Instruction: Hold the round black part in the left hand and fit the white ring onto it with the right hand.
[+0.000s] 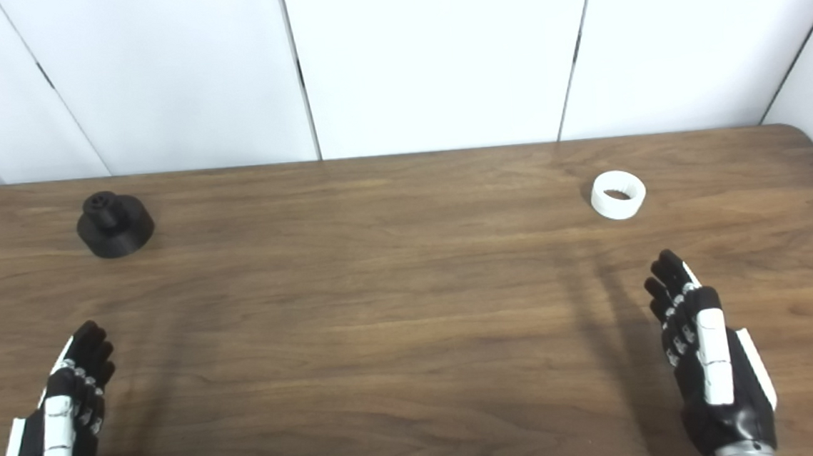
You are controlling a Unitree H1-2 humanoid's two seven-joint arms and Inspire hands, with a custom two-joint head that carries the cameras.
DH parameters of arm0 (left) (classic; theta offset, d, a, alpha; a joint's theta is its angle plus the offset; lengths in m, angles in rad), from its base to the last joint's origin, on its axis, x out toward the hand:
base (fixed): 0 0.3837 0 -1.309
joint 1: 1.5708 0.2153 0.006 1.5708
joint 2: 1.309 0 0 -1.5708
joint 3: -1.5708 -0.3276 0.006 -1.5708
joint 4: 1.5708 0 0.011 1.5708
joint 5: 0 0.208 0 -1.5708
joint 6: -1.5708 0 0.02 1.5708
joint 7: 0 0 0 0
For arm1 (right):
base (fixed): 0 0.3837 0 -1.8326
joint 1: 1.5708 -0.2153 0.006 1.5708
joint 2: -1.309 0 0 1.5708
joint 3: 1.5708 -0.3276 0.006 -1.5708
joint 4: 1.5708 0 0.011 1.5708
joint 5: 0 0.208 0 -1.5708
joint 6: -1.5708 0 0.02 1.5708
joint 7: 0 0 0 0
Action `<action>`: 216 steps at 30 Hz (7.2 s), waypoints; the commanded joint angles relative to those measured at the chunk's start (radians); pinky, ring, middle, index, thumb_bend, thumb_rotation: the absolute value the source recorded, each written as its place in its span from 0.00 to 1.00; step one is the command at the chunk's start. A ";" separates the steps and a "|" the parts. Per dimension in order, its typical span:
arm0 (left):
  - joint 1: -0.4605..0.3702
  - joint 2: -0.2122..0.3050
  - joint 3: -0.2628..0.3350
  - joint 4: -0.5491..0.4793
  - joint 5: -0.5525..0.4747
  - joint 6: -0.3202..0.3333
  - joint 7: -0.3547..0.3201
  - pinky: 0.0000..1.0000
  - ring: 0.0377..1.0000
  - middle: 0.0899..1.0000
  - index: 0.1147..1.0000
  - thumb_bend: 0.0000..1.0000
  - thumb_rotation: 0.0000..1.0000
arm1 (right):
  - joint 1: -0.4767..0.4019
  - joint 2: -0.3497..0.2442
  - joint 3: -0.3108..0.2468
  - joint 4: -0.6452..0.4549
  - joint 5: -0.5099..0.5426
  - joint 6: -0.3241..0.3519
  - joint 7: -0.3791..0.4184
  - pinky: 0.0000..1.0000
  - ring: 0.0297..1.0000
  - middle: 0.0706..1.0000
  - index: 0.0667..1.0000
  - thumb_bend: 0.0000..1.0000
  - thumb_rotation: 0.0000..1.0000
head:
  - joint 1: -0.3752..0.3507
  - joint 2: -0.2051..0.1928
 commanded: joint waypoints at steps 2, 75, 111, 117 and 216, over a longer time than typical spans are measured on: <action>-0.009 0.006 0.000 -0.047 0.016 -0.009 0.004 0.99 0.96 0.95 0.93 0.62 0.89 | -0.020 -0.013 -0.005 -0.031 0.004 -0.021 0.006 1.00 0.96 0.96 0.94 0.52 1.00 | 0.003 -0.001; 0.073 -0.075 -0.158 0.030 0.286 -0.171 0.161 0.92 0.93 0.93 0.91 0.60 0.75 | 0.020 -0.086 -0.069 0.109 0.012 -0.158 0.096 1.00 1.00 0.98 0.94 0.57 1.00 | 0.347 -0.285; -0.398 0.342 0.028 0.075 0.628 0.337 0.087 0.95 1.00 0.97 0.90 0.98 0.41 | 0.016 -0.056 -0.050 0.092 -0.017 -0.149 0.090 1.00 0.99 0.96 0.94 0.56 1.00 | 0.303 -0.272; -0.489 0.395 -0.012 0.239 0.707 0.351 0.102 0.99 1.00 0.96 0.89 1.00 0.45 | 0.018 -0.052 -0.047 0.087 -0.024 -0.152 0.086 1.00 0.98 0.95 0.93 0.56 1.00 | 0.301 -0.271; -1.078 0.371 -0.363 1.112 0.690 0.374 0.186 1.00 1.00 0.95 0.82 1.00 0.44 | 0.043 -0.033 -0.020 0.110 -0.051 -0.234 0.083 1.00 0.95 0.89 0.84 0.55 1.00 | 0.253 -0.270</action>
